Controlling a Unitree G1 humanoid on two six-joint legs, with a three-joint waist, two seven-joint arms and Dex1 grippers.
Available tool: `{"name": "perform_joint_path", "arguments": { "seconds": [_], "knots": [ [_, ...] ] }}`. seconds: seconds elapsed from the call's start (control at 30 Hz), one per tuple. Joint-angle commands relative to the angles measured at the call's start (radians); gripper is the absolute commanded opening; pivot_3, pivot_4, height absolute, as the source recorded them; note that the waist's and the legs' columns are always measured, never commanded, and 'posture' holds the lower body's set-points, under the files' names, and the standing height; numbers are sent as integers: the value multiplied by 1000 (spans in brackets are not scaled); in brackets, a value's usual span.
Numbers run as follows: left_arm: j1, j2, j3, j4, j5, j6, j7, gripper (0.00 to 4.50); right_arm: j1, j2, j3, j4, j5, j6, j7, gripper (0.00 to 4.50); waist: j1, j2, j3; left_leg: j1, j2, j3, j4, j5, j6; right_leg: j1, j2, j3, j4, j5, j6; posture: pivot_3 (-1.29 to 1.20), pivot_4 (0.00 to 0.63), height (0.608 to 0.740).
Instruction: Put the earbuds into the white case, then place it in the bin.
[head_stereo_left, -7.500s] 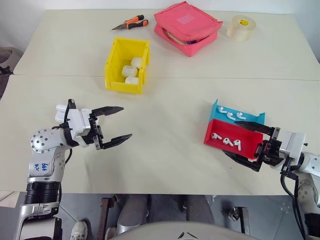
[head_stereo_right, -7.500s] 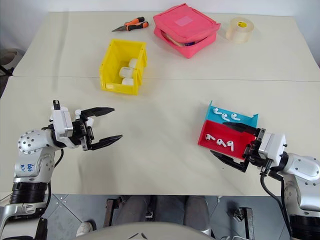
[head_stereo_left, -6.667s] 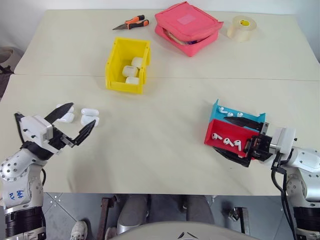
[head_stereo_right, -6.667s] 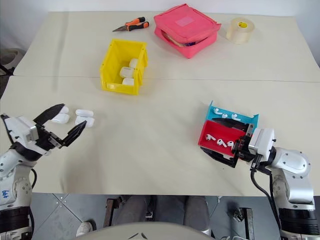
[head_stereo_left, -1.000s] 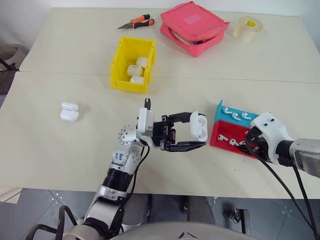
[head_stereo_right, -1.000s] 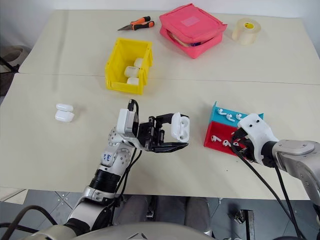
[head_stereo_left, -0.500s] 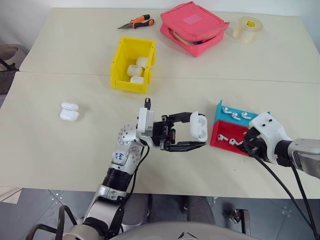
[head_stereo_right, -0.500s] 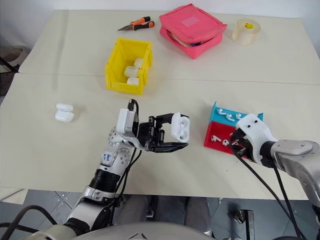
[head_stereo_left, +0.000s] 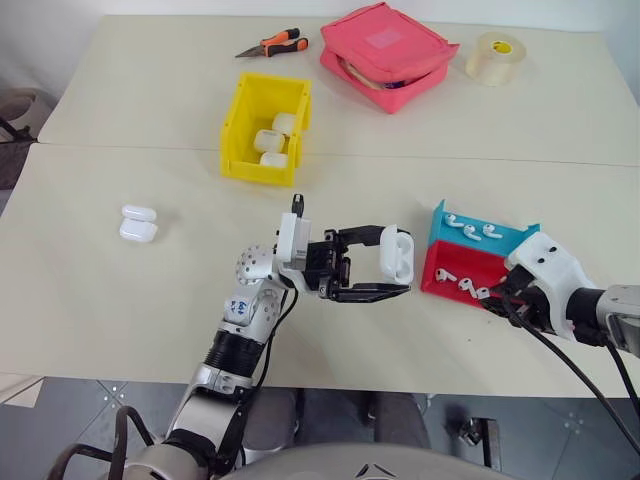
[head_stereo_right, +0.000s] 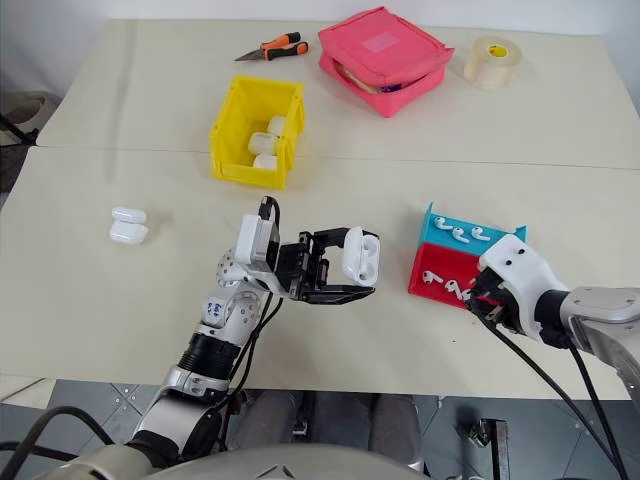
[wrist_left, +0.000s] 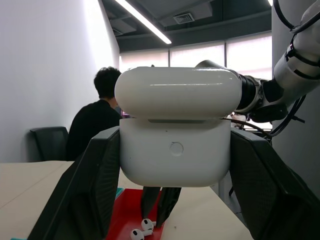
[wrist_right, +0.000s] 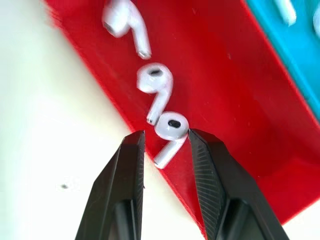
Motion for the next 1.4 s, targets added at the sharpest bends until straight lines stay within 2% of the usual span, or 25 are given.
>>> {"name": "perform_joint_path", "arguments": {
  "seconds": [0.03,0.13,0.23,0.67,1.0,1.4],
  "knots": [
    [-10,6,8,-4,-12,-6,-21,2806,65,2,-117,-7,-61,-176,83,1417,0,0,0,0,0,0,0,0,0,0,0,0,0,0,0,0,150,740],
    [-17,10,7,7,-12,-2,-36,2806,129,12,-156,20,-97,-192,83,1417,0,0,0,0,0,1,0,0,0,0,0,0,0,0,0,0,150,740],
    [-31,11,9,18,-13,1,-45,2806,154,17,-144,17,-109,-192,79,1417,0,0,0,0,0,1,0,0,0,1,0,-1,0,0,0,0,150,740],
    [-19,10,3,3,-6,4,-34,2806,-53,70,30,29,-43,61,-36,1417,0,0,0,1,0,-3,0,0,0,1,0,0,0,0,0,0,150,740],
    [-14,14,5,-6,-4,-2,-16,2806,-116,91,103,53,-59,100,-71,1417,-2,0,0,0,0,-3,0,0,0,1,0,0,0,0,0,0,150,740],
    [-15,11,3,-5,-2,-10,-5,2806,-123,99,116,70,-69,120,-97,1417,-1,0,0,0,0,-3,1,0,0,1,0,0,0,0,0,0,150,740]
  ]
}}
